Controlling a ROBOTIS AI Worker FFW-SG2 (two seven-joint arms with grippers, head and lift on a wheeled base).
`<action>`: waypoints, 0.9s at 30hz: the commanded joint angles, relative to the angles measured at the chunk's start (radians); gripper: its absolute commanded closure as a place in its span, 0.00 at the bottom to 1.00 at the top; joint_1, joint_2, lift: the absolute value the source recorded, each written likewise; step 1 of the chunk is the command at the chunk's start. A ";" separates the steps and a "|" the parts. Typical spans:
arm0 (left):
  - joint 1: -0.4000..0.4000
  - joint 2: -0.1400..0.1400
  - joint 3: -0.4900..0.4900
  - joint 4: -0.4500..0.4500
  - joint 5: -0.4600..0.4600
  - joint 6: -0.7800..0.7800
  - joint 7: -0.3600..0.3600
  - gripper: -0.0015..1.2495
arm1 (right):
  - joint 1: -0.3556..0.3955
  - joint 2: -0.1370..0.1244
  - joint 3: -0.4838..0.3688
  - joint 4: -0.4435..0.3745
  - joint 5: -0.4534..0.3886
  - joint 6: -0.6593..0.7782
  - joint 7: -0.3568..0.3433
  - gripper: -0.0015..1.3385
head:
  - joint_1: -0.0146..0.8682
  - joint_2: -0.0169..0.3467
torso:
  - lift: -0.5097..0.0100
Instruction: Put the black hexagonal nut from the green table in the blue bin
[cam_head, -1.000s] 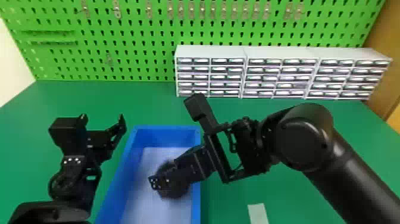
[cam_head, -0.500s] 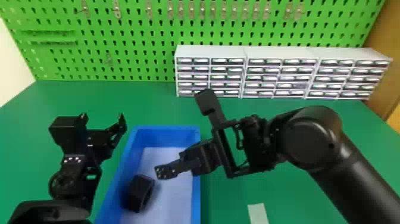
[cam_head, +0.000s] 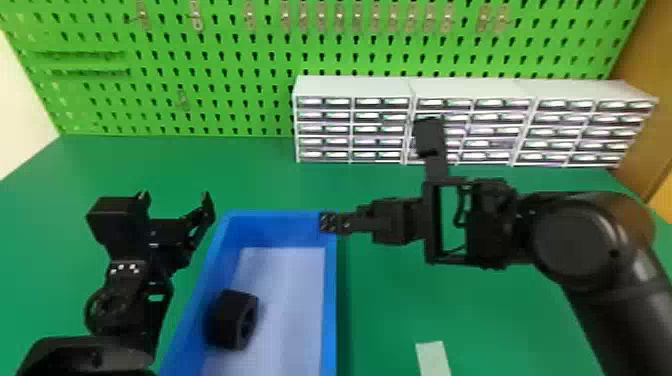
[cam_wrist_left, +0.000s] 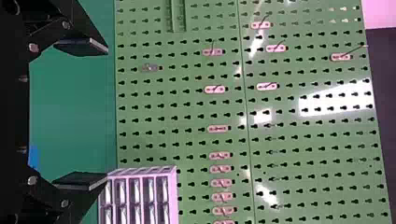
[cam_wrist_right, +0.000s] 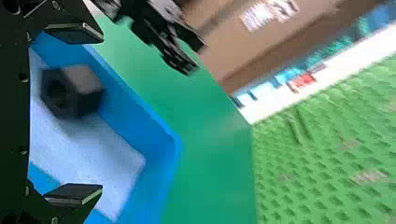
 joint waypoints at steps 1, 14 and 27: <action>0.000 0.000 -0.001 0.000 0.000 0.001 0.001 0.25 | 0.032 0.022 -0.086 -0.016 0.067 -0.043 0.010 0.13 | 0.76 0.20 | 0.80; 0.002 0.000 -0.011 0.007 0.008 -0.001 0.006 0.25 | 0.126 0.059 -0.241 -0.067 0.179 -0.233 0.015 0.13 | 0.76 0.20 | 0.80; 0.002 0.000 -0.023 0.013 0.012 0.001 0.014 0.25 | 0.213 0.082 -0.341 -0.133 0.303 -0.380 0.012 0.13 | 0.76 0.20 | 0.80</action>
